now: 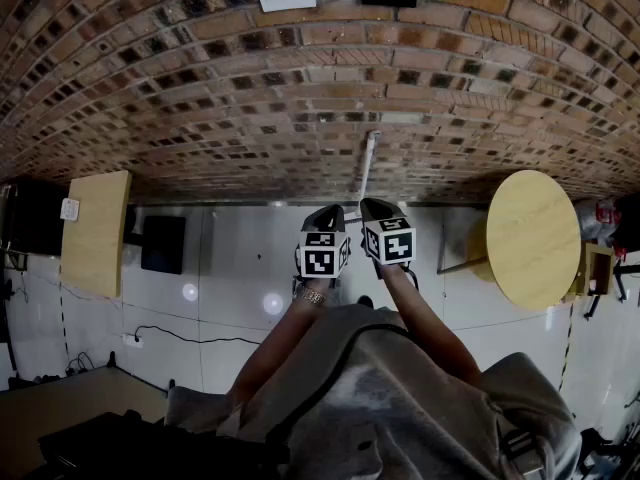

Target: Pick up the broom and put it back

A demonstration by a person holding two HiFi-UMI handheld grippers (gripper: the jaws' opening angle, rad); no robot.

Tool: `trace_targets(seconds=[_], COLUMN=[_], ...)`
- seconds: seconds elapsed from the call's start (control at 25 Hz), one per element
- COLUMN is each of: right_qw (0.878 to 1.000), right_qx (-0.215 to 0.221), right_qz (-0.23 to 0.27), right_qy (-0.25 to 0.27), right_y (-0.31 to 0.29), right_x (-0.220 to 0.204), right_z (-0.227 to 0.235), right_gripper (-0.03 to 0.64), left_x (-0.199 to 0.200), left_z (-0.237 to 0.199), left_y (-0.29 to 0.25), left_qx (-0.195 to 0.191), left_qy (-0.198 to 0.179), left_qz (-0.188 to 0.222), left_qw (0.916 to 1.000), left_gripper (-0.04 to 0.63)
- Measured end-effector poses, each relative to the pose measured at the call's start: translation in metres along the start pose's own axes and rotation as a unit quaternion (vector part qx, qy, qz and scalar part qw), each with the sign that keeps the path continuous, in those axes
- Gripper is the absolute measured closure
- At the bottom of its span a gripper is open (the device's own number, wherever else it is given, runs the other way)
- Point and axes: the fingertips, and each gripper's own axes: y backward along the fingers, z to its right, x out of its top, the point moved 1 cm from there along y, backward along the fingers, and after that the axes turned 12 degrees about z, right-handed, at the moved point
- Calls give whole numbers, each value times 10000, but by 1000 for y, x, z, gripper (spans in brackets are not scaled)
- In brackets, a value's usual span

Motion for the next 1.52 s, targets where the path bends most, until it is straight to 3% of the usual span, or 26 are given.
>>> trace_targets(seconds=[0.12,0.24,0.52,0.76,1.0,1.12,1.16,1.2,1.52], right_qw=[9982,9978,9832,9716,9661,9580,9564,9560,9715], right_qx=[-172,-413,-1250,-1437,-1634,-2071,-2156,-2182,-1372], right_qz=[-78,-298,-1294,-1832,-1958,-1939,-1933,-1931,-1928], right_qy=[564,429,-301,-422,-407,-418,-374,-326,156], right_y=[-41,-82,-176,-239,-263,-259,-257,-255,-236], right_x=[10,7,-29,-57,-54,-53,-54,-54,-54], right_z=[13,32,113,150,163,172,176,178,166], right_gripper=[620,620,408,331,344,438,503,506,523], left_x=[33,55,64,74,77,75,75,75,81], left_z=[-33,-58,-83,-115,-128,-130,-130,-130,-118], left_y=[-22,-42,-69,-80,-92,-95,-96,-98,-111], left_qx=[71,43,-148,158,359,462,481,494,470], left_qy=[34,49,1,105,187,224,233,241,228], left_qz=[194,263,62,72,39,-1,-14,-23,12], left_qw=[9998,9996,9999,9998,9992,9987,9986,9985,9986], left_gripper=[601,601,602,601,601,602,601,601,601])
